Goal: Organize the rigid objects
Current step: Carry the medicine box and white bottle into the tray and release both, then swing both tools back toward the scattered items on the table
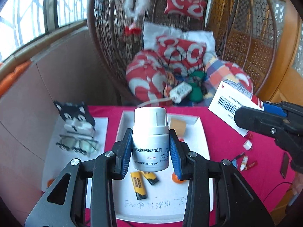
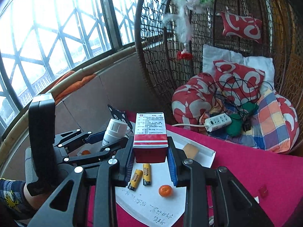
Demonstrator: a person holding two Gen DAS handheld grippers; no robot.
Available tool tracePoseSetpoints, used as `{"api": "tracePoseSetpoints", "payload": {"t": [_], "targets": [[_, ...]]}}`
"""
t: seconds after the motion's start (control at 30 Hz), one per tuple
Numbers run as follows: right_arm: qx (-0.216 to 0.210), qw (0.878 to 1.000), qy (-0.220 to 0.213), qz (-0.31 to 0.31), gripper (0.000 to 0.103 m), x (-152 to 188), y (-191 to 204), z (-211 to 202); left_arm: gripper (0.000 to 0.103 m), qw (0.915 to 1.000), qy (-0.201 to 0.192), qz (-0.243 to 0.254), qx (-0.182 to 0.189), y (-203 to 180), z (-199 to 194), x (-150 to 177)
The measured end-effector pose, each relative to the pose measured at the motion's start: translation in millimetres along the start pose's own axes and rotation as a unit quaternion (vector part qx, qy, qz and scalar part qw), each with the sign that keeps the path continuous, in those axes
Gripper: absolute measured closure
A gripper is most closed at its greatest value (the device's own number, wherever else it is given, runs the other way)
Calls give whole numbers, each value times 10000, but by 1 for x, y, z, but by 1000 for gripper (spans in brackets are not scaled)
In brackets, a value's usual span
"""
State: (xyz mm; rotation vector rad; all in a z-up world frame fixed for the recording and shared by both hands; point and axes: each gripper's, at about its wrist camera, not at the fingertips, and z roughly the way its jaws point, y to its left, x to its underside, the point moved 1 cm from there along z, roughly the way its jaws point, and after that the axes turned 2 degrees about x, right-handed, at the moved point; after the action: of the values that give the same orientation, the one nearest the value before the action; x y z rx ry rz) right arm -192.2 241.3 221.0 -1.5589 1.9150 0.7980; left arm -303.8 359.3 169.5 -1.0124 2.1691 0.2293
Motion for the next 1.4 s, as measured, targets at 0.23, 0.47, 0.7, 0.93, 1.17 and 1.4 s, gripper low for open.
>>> {"api": "tracePoseSetpoints", "payload": {"t": [0.23, 0.47, 0.7, 0.93, 1.17, 1.4], "targets": [[395, 9936, 1041, 178, 72, 41, -26, 69, 67, 9835, 1730, -436, 293, 6, 96, 50], [597, 9811, 1817, 290, 72, 78, -41, 115, 67, 9748, 2160, -509, 238, 1, 106, 81], [639, 9787, 1912, 386, 71, 79, -44, 132, 56, 9709, 2301, -578, 312, -2, 105, 87], [740, 9823, 1703, 267, 13, 81, -40, 125, 6, 9765, 1942, -928, 55, 7, 90, 85], [717, 9858, 1469, 389, 4, 80, -47, 109, 6, 9815, 1578, -1040, -302, 3, 71, 82], [592, 9890, 1261, 488, 0, 81, -60, 83, 6, 9857, 1312, -970, -427, -23, 53, 74]]}}
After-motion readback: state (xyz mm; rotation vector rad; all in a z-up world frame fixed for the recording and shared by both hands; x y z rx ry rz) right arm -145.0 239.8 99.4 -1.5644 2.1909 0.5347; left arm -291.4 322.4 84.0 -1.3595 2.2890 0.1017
